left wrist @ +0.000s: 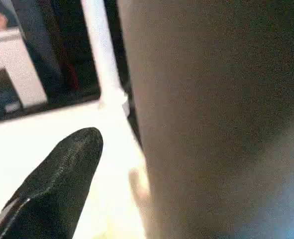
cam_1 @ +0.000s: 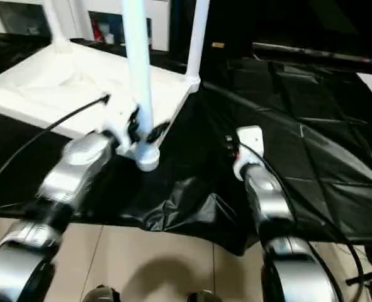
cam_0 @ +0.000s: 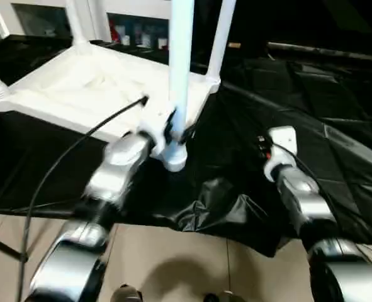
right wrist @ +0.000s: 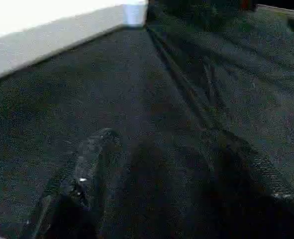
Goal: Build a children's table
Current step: Rotate table base
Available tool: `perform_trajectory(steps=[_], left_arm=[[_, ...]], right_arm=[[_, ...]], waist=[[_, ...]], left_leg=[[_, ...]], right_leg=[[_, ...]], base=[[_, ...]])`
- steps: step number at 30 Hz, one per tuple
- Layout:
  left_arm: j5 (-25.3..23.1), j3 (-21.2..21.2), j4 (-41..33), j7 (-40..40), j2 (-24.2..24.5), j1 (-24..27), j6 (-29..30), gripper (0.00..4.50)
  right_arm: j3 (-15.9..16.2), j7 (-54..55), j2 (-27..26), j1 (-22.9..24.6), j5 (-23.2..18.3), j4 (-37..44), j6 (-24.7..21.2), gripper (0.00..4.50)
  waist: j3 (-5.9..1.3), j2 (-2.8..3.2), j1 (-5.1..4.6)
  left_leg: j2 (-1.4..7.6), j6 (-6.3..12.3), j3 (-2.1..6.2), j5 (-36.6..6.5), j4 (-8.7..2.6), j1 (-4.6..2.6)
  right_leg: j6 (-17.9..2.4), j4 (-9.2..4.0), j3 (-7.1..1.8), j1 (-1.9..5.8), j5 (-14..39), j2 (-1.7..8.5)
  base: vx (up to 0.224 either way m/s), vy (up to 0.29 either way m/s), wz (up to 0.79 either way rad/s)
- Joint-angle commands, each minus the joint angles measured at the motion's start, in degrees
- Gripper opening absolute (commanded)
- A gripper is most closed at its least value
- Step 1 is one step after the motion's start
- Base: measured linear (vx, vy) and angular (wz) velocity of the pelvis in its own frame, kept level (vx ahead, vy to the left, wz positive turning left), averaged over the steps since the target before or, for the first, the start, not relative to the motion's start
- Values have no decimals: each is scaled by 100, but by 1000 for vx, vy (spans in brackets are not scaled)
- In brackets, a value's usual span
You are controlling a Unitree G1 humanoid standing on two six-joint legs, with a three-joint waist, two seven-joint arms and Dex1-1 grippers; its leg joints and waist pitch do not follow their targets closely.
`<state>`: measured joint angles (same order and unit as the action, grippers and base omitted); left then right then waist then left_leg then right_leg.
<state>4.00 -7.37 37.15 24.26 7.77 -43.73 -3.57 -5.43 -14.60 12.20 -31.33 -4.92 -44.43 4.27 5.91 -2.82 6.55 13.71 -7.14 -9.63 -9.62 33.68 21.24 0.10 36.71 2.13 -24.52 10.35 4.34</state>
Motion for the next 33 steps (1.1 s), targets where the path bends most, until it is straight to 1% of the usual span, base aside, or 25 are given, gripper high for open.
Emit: perform_trajectory(steps=[1, 2, 4, 5, 6, 7, 9, 10, 11, 13, 15, 16, 17, 18, 19, 20, 21, 22, 23, 25, 28, 29, 31, 32, 33], left_arm=[[273, 87, -31, 269, -252, -85, -262, 446], [423, 124, -172, 404, -338, -8, -237, 446], [675, 167, -455, 632, -465, 191, -149, 446], [948, 182, -831, 839, -549, 501, 64, 446], [1067, 146, -1049, 952, -538, 701, 242, 446], [1063, 50, -1337, 922, -453, 1085, 348, 446], [986, 20, -1614, 714, -357, 1469, 382, 446], [986, 20, -1614, 714, -357, 1469, 382, 446], [962, 83, -1844, 544, -306, 1761, 378, 446], [976, 217, -2202, 345, -264, 2165, 327, 446], [1149, 469, -2782, 286, -290, 2713, 273, 446], [1169, 496, -2844, 288, -296, 2766, 274, 446], [1220, 574, -3051, 290, -301, 2969, 284, 446], [1242, 673, -3309, 242, -284, 3246, 307, 446], [1246, 746, -3452, 195, -272, 3431, 300, 446], [1262, 862, -3622, 127, -256, 3691, 260, 446], [1262, 1022, -3944, -118, -214, 4139, 321, 446], [1262, 1022, -3944, -118, -214, 4139, 321, 446], [1227, 1160, -4343, -467, -230, 4571, 443, 446], [1142, 1284, -4635, -726, -305, 4849, 426, 446], [783, 1388, -5091, -1118, -419, 5169, 573, 446], [722, 1395, -5209, -1162, -455, 5225, 529, 446], [669, 1378, -5356, -1171, -467, 5257, 501, 446], [640, 1326, -5424, -1208, -434, 5246, 497, 446], [464, 1223, -5443, -1294, -353, 5147, 504, 446]], right_arm=[[-57, -124, 91, 220, -181, 684, -279, 302], [-48, -159, 86, 302, -228, 871, -366, 302], [-22, -204, 78, 474, -298, 1252, -571, 302], [23, -207, 82, 691, -342, 1728, -922, 302], [45, -213, 78, 805, -361, 1951, -1025, 302], [101, -296, 90, 1078, -428, 2456, -1199, 302], [174, -392, 132, 1334, -449, 2860, -1268, 302], [174, -392, 132, 1334, -449, 2860, -1268, 302], [228, -453, 180, 1510, -428, 3106, -1289, 302], [270, -550, 247, 1733, -446, 3432, -1357, 302], [279, -624, 291, 1999, -558, 3862, -1602, 302], [279, -627, 292, 2024, -568, 3905, -1634, 302], [284, -623, 288, 2101, -568, 3995, -1686, 302], [289, -607, 284, 2199, -566, 4137, -1794, 302], [295, -595, 280, 2258, -559, 4212, -1842, 302], [322, -560, 278, 2336, -511, 4302, -1864, 302], [355, -432, 264, 2485, -439, 4524, -2041, 302], [355, -432, 264, 2485, -439, 4524, -2041, 302], [330, -179, 215, 2653, -368, 4798, -2312, 302], [281, 35, 136, 2794, -322, 5000, -2447, 302], [235, 119, 37, 3096, -394, 5458, -2558, 302], [250, 133, 20, 3183, -364, 5586, -2500, 302], [253, 133, -43, 3275, -417, 5748, -2390, 302], [245, 132, -104, 3288, -508, 5840, -2404, 302], [224, 119, -219, 3257, -680, 5892, -2390, 302]], waist=[[-513, 41, 51], [-542, 64, 74], [-528, 53, 73], [-525, 43, 113], [-566, 42, 95], [-565, 55, 110], [-555, 50, 102], [-560, 49, 89], [-571, 79, 78], [-566, 68, 83], [-537, 69, 63], [-538, 42, 67], [-529, 44, 66], [-529, 70, 59], [-510, 67, 50], [-493, 99, 45], [-501, 126, 33], [-506, 94, 2], [-501, 112, -14], [-513, 90, -12], [-488, 96, -13], [-481, 95, -9], [-484, 56, -9], [-476, 70, -12], [-457, 32, -27]], left_leg=[[-170, 133, -99, -904, -325, -21], [-169, 181, -96, -806, -313, -24], [-164, 227, -100, -779, -314, -22], [-139, 299, -94, -782, -315, -5], [-144, 333, -106, -795, -307, -11], [-129, 335, -94, -789, -312, -21], [-110, 410, -98, -768, -316, -10], [-109, 415, -100, -786, -319, -11], [-109, 348, -106, -891, -332, -30], [-73, 244, -97, -1019, -347, -23], [-82, 190, -113, -1186, -364, -28], [-72, 161, -105, -1290, -372, -29], [-76, 141, -112, -1356, -376, -27], [-62, 98, -95, -1445, -392, -27], [-68, 67, -99, -1603, -400, -32], [-78, 51, -95, -1707, -417, -30], [-81, 8, -83, -1810, -422, -30], [-74, -5, -80, -1772, -422, -6], [-86, -29, -80, -1903, -427, -15], [-94, -39, -80, -2011, -419, -40], [-92, -29, -67, -2239, -434, -44], [-94, -18, -59, -2342, -429, -64], [-106, -27, -38, -2415, -447, -50], [-109, -50, -29, -2556, -456, -71], [-131, -79, -5, -2990, -459, -143]], right_leg=[[-1256, -397, -156, 430, 156, 185], [-1323, -370, -153, 436, -45, 186], [-1406, -360, -151, 427, -171, 179], [-1497, -348, -152, 458, -272, 197], [-1497, -350, -148, 451, -262, 187], [-1485, -351, -143, 445, -243, 199], [-1411, -359, -144, 444, -281, 181], [-1370, -367, -144, 443, -236, 175], [-1247, -409, -146, 417, 123, 186], [-1144, -429, -151, 427, 382, 206], [-1028, -481, -154, 380, 698, 192], [-956, -491, -155, 388, 947, 212], [-900, -517, -157, 369, 1127, 205], [-835, -527, -155, 361, 1313, 219], [-724, -566, -155, 337, 1578, 212], [-657, -590, -154, 323, 1765, 202], [-554, -609, -154, 315, 1932, 200], [-498, -602, -162, 322, 1800, 185], [-411, -611, -149, 304, 2020, 163], [-277, -662, -150, 271, 2281, 157], [-121, -712, -141, 228, 2579, 146], [-64, -728, -134, 202, 2705, 146], [103, -755, -115, 209, 3013, 155], [155, -767, -104, 202, 3180, 156], [302, -830, -51, 193, 3736, 146]], base=[[0, 0, 0], [0, 0, 0], [0, 0, 0], [0, 0, 0], [0, 0, 0], [0, 0, 0], [0, 0, 0], [0, 0, 0], [0, 0, 0], [0, 0, 0], [0, 0, 0], [0, 0, 0], [0, 0, 0], [0, 0, 0], [0, 0, 0], [0, 0, 0], [0, 0, 0], [0, 0, 0], [0, 0, 0], [0, 0, 0], [0, 0, 0], [0, 0, 0], [0, 0, 0], [0, 0, 0], [0, 0, 0]])
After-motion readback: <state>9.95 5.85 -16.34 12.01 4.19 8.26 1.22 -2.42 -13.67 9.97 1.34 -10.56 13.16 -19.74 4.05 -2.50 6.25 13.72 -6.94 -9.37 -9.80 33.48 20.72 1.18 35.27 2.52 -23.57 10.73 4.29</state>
